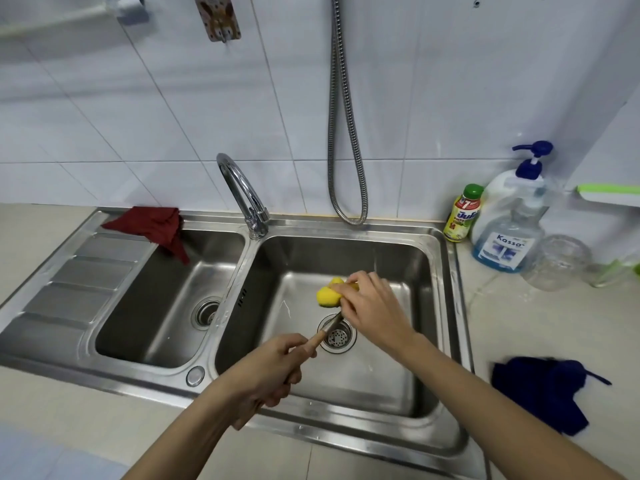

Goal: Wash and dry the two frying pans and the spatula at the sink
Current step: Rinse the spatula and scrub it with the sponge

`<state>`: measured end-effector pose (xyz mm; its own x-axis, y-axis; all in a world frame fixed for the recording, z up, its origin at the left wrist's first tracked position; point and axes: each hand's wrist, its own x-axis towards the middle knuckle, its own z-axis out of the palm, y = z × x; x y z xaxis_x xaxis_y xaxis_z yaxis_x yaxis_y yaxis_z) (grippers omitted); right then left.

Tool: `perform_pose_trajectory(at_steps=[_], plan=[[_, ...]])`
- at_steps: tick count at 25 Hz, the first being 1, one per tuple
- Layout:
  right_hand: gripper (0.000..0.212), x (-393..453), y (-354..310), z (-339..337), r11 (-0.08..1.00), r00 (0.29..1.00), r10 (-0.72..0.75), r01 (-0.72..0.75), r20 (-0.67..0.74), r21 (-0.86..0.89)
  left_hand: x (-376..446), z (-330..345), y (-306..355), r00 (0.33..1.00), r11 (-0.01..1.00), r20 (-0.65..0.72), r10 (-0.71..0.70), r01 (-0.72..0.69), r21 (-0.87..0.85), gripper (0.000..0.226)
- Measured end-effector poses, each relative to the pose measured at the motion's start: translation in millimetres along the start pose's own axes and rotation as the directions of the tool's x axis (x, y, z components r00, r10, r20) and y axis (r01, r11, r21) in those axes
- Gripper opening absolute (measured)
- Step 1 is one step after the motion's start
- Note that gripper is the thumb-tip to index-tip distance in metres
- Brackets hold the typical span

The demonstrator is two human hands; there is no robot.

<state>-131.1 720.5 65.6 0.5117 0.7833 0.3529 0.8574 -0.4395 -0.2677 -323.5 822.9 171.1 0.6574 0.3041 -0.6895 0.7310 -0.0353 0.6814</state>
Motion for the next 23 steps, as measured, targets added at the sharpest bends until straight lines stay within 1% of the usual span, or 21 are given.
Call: perform_pose_trajectory(at_steps=[2, 3, 5, 7, 8, 9, 10, 12, 13, 15, 16, 17, 19, 20, 21, 23], plan=[[0.033, 5, 19, 3, 0.985, 0.995, 0.099, -0.099, -0.003, -0.140, -2, -1, -5, 0.982, 0.975, -0.120, 0.143, -0.119, 0.186, 0.014], [0.031, 8, 23, 4, 0.968, 0.992, 0.128, -0.124, 0.005, -0.216, -1, -3, -6, 0.957, 0.934, -0.191, 0.219, -0.149, 0.325, 0.014], [0.023, 17, 30, 3, 0.940, 0.986, 0.167, -0.151, 0.026, -0.305, 0, -7, -6, 0.902, 0.810, -0.277, 0.331, -0.122, 0.573, 0.020], [0.024, 27, 41, -2, 0.915, 0.967, 0.255, -0.233, 0.024, -0.328, -1, -9, -6, 0.879, 0.743, -0.301, 0.370, -0.086, 0.664, 0.023], [0.025, 30, 44, -5, 0.904, 0.955, 0.294, -0.270, 0.024, -0.331, -2, -8, -6, 0.878, 0.728, -0.297, 0.376, -0.081, 0.681, 0.023], [0.027, 30, 47, -4, 0.907, 0.959, 0.284, -0.263, 0.017, -0.328, -3, -8, -4, 0.877, 0.716, -0.289, 0.385, -0.086, 0.693, 0.023], [0.028, 28, 46, -2, 0.929, 0.973, 0.228, -0.208, 0.031, -0.306, -3, -6, -2, 0.873, 0.708, -0.283, 0.398, -0.096, 0.700, 0.024], [0.031, 18, 45, 5, 0.971, 0.996, 0.064, -0.049, 0.056, -0.234, -2, -2, 2, 0.858, 0.681, -0.275, 0.434, -0.113, 0.723, 0.023], [0.033, 17, 52, 5, 0.975, 0.997, 0.057, -0.047, 0.043, -0.218, 0, 1, 5, 0.856, 0.655, -0.257, 0.449, -0.120, 0.746, 0.022], [0.033, 21, 70, -2, 0.956, 0.978, 0.209, -0.201, 0.014, -0.212, 2, 6, 11, 0.853, 0.621, -0.223, 0.472, -0.142, 0.771, 0.023], [0.032, 20, 76, -5, 0.945, 0.968, 0.251, -0.244, 0.002, -0.219, 3, 9, 13, 0.853, 0.621, -0.211, 0.477, -0.156, 0.768, 0.024], [0.031, 17, 78, -4, 0.951, 0.975, 0.224, -0.216, 0.008, -0.222, 4, 12, 14, 0.857, 0.632, -0.206, 0.472, -0.166, 0.757, 0.024], [0.032, 1, 75, 5, 0.976, 0.998, 0.059, -0.050, 0.037, -0.212, 10, 15, 15, 0.869, 0.674, -0.211, 0.447, -0.172, 0.718, 0.023], [0.032, -8, 75, 6, 0.977, 0.999, 0.021, -0.011, 0.042, -0.211, 13, 14, 15, 0.879, 0.695, -0.215, 0.426, -0.166, 0.699, 0.022], [0.032, -12, 79, 5, 0.978, 0.997, 0.057, -0.046, 0.052, -0.203, 15, 12, 15, 0.888, 0.711, -0.217, 0.404, -0.156, 0.685, 0.021], [0.033, -15, 88, -2, 0.958, 0.974, 0.226, -0.216, 0.031, -0.187, 19, 8, 16, 0.897, 0.725, -0.212, 0.387, -0.155, 0.671, 0.020]])
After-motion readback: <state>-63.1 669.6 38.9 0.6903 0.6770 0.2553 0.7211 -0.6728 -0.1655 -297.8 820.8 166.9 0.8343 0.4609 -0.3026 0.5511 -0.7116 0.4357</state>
